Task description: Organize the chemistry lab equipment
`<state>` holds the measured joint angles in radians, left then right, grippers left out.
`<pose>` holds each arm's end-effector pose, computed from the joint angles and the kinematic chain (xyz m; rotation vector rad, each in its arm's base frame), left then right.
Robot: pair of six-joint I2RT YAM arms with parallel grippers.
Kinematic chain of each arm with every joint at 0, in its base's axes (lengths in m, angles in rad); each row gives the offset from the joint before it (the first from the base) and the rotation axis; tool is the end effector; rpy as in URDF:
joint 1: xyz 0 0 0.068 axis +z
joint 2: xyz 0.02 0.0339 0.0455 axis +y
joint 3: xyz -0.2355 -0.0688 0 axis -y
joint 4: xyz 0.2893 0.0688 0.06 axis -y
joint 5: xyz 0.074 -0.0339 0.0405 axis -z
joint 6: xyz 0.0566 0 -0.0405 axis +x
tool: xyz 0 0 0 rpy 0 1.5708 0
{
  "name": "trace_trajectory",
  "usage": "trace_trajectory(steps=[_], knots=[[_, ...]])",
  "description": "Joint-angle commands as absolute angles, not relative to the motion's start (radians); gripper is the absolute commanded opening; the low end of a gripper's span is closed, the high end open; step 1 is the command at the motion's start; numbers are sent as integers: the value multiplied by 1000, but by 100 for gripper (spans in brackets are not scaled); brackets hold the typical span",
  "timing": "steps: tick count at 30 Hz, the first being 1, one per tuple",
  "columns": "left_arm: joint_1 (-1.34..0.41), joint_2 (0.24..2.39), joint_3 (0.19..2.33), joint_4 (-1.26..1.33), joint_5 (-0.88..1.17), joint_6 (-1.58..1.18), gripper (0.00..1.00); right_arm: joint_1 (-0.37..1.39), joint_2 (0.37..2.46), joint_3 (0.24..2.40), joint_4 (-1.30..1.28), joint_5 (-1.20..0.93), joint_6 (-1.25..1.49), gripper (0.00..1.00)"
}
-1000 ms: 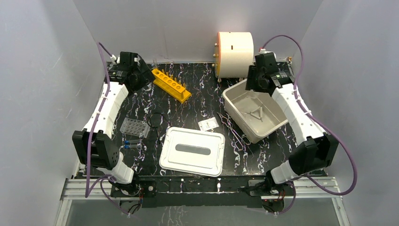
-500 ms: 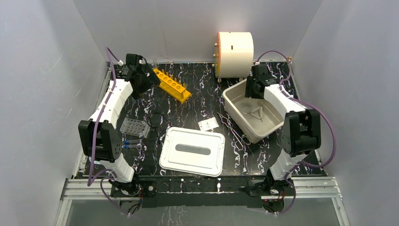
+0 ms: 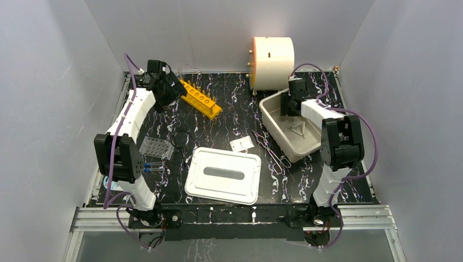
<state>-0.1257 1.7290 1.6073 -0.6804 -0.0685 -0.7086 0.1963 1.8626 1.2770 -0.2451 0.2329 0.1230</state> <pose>0.4392 -0.0516 0.2767 -0.7196 2.2831 -0.3173 0.4430 0.0748 0.1338 0.0207 2.3760 -0.1278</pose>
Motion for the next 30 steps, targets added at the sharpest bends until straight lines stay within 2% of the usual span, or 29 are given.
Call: trace_trajectory(steps=[1, 5, 9, 15, 18, 24, 30], knots=[[-115, 1707, 1621, -686, -60, -708, 98, 191, 1848, 1300, -219, 273, 140, 75], [-115, 1706, 1624, -683, -52, -707, 98, 190, 1802, 1306, -228, 289, 153, 83], [-115, 1701, 1622, -679, -33, -707, 98, 190, 1753, 1338, -265, 280, 163, 85], [-115, 1667, 1612, -666, 51, -672, 98, 191, 1655, 1389, -346, 220, 203, 85], [-115, 1634, 1593, -670, 74, -672, 98, 191, 1608, 1423, -397, 168, 219, 82], [-115, 1514, 1491, -703, 92, -672, 98, 208, 1525, 1469, -423, 55, 205, 79], [-115, 1373, 1353, -800, 47, -667, 94, 344, 1475, 1467, -409, 6, 189, 79]])
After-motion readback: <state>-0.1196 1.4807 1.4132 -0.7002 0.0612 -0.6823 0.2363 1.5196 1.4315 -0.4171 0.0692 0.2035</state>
